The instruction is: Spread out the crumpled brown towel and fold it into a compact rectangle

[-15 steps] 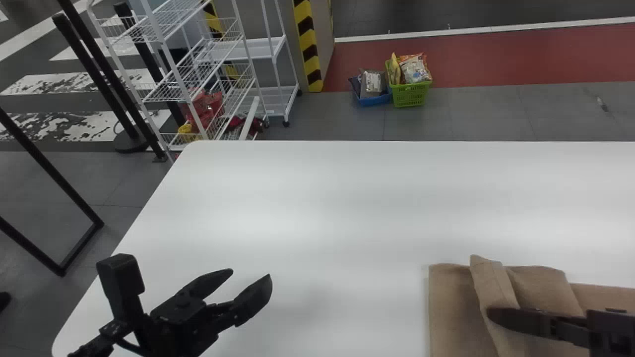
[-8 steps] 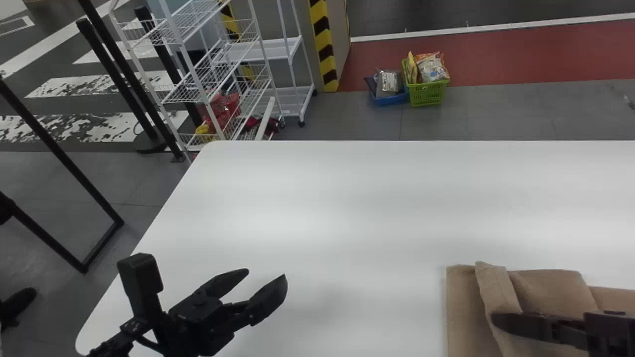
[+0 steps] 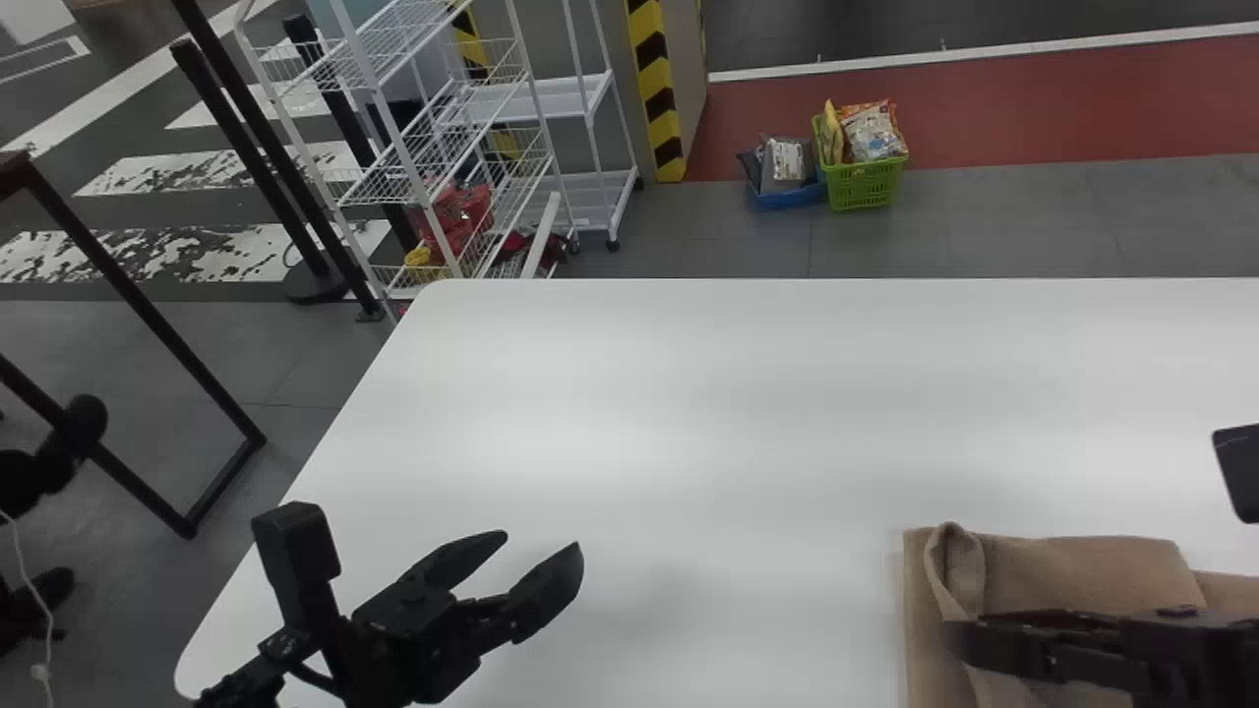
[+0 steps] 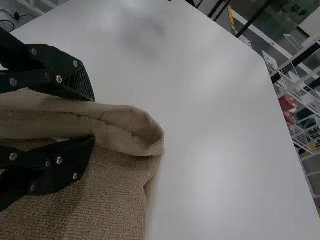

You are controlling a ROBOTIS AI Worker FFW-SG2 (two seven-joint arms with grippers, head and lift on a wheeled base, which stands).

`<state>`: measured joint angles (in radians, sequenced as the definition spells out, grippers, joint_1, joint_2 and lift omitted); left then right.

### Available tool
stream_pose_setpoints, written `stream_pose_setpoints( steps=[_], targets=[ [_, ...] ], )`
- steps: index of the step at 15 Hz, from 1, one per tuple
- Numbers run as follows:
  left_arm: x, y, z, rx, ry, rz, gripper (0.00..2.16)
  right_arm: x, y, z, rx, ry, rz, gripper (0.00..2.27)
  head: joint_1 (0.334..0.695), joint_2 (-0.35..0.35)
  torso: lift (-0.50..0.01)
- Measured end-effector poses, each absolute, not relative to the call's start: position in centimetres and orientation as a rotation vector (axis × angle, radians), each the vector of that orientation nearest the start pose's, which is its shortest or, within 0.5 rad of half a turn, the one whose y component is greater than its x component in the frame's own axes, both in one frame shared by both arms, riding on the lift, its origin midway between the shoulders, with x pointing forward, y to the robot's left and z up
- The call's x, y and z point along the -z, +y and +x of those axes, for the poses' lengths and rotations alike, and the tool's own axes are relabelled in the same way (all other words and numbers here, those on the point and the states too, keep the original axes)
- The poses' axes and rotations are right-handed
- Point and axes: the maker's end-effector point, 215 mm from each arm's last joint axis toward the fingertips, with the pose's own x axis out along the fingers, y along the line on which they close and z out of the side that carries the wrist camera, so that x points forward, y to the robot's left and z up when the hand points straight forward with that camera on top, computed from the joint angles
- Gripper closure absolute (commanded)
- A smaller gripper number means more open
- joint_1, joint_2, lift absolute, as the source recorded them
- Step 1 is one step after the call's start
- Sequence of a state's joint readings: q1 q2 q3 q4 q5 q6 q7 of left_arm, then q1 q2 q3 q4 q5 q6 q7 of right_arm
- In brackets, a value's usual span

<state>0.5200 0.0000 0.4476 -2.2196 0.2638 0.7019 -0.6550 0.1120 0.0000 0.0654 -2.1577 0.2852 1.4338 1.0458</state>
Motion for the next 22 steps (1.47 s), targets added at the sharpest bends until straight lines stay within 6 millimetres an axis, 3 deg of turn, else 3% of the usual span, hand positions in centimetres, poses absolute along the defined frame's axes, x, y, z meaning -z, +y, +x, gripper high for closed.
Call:
stream_pose_setpoints(
  steps=[2,4,8,12,16,22],
  targets=[
    [40.2,29.2,37.6,0.309,0.449,-0.295,0.08,42.2,-7.6,37.4,-0.791,0.932,0.330,0.11,0.695,0.322,-0.127],
    [40.2,29.2,37.6,0.309,0.449,-0.295,0.08,41.5,-9.3,37.8,-0.760,0.904,0.359,0.11,0.695,0.297,-0.127],
    [40.0,29.0,37.7,0.313,0.446,-0.293,0.08,38.5,-16.3,38.1,-0.653,0.823,0.515,0.11,0.695,0.214,-0.127],
    [39.8,28.5,37.8,0.321,0.444,-0.289,0.08,37.3,-24.0,37.4,-0.517,0.763,0.622,0.20,0.695,0.091,-0.127],
    [39.9,28.0,37.9,0.329,0.447,-0.288,0.08,37.4,-30.7,36.9,-0.389,0.734,0.658,0.29,0.695,-0.033,-0.127],
    [39.9,27.5,37.8,0.333,0.450,-0.284,0.08,40.4,-38.5,36.1,-0.249,0.805,0.665,0.29,0.695,-0.162,-0.127]
  ],
)
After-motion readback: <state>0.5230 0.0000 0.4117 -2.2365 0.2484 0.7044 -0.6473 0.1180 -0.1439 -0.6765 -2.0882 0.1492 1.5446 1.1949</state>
